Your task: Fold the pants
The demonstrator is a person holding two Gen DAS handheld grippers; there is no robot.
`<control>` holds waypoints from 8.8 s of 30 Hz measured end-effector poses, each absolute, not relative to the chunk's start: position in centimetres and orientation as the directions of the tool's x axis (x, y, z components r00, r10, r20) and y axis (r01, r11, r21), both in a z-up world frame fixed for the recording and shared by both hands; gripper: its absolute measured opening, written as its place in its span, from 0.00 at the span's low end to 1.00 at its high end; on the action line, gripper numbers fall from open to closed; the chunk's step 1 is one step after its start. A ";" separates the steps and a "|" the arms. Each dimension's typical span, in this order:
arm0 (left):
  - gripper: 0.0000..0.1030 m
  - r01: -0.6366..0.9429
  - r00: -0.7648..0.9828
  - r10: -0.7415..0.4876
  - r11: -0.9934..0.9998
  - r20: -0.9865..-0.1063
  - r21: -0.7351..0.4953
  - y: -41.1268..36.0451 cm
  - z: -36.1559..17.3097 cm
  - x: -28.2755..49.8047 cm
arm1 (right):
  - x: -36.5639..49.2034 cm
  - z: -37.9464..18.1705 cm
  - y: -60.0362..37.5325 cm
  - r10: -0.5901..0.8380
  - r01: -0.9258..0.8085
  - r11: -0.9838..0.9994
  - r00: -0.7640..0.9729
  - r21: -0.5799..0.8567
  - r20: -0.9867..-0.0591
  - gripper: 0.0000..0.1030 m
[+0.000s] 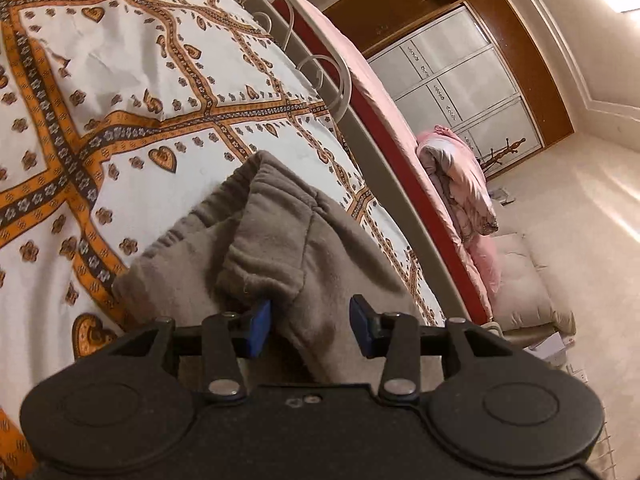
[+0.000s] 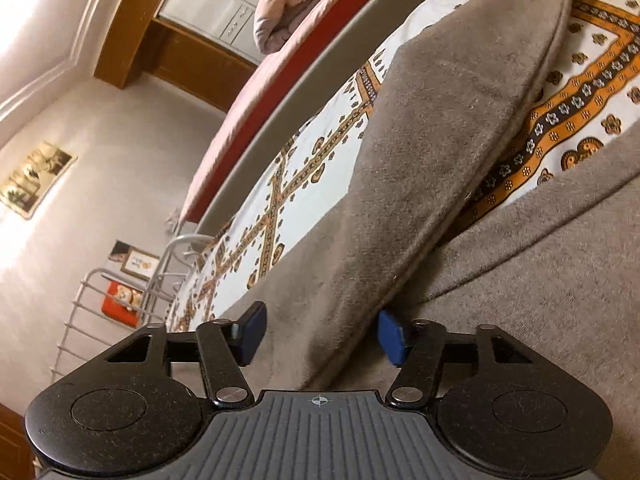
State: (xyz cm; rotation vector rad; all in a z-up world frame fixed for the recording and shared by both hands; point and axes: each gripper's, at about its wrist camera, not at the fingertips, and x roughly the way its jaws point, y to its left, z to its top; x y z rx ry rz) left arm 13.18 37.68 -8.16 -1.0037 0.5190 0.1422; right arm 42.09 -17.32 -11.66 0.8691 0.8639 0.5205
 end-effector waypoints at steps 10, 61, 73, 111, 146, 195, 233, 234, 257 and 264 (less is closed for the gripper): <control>0.32 -0.406 0.824 -0.103 0.580 -0.558 -0.706 36.5 -8.4 13.9 | 39.8 -10.4 -16.1 0.683 -0.111 0.643 0.530 0.758 -0.502 0.57; 0.34 -0.324 0.855 0.055 0.832 -0.515 -0.450 37.2 -1.9 8.5 | 28.3 -4.1 -22.4 0.580 -0.170 0.777 0.569 0.607 -0.583 0.53; 0.77 -0.189 0.706 0.022 0.969 -0.708 -0.157 29.5 -7.3 18.3 | 36.1 -9.3 -30.0 0.512 0.137 0.654 0.643 0.744 -0.569 0.49; 0.83 -0.153 0.715 -0.045 0.964 -0.698 -0.219 30.3 -7.3 17.8 | 31.4 -12.2 -45.1 0.442 0.407 0.354 0.721 0.842 -0.534 0.43; 0.84 -0.120 0.711 -0.039 0.977 -0.702 -0.176 29.6 -7.4 17.6 | 29.2 -6.1 -48.3 0.167 0.393 0.666 0.750 0.634 -0.640 0.13; 0.87 -0.109 0.711 -0.037 0.981 -0.702 -0.162 29.1 -7.5 17.5 | 26.3 -10.6 -53.2 0.304 0.485 0.392 0.734 0.782 -0.608 0.46; 0.69 -0.209 0.783 0.109 0.973 -0.613 -0.093 35.9 -3.5 20.6 | 36.7 -2.3 -20.0 0.594 -0.403 0.803 0.604 0.439 -0.531 0.35; 0.69 -0.200 0.784 0.094 0.974 -0.614 -0.105 36.1 -3.8 20.9 | 37.6 -2.6 -17.5 0.615 -0.438 0.788 0.585 0.433 -0.528 0.35; 0.09 -0.179 0.810 0.077 0.977 -0.581 -0.120 37.6 -5.7 23.3 | 45.0 -6.0 6.7 0.619 -0.807 0.582 0.358 0.102 -0.699 0.03; 0.25 -0.223 0.767 0.159 0.974 -0.621 -0.027 36.6 -6.8 24.0 | 45.7 -8.7 7.0 0.530 -0.704 0.703 0.426 0.100 -0.733 0.04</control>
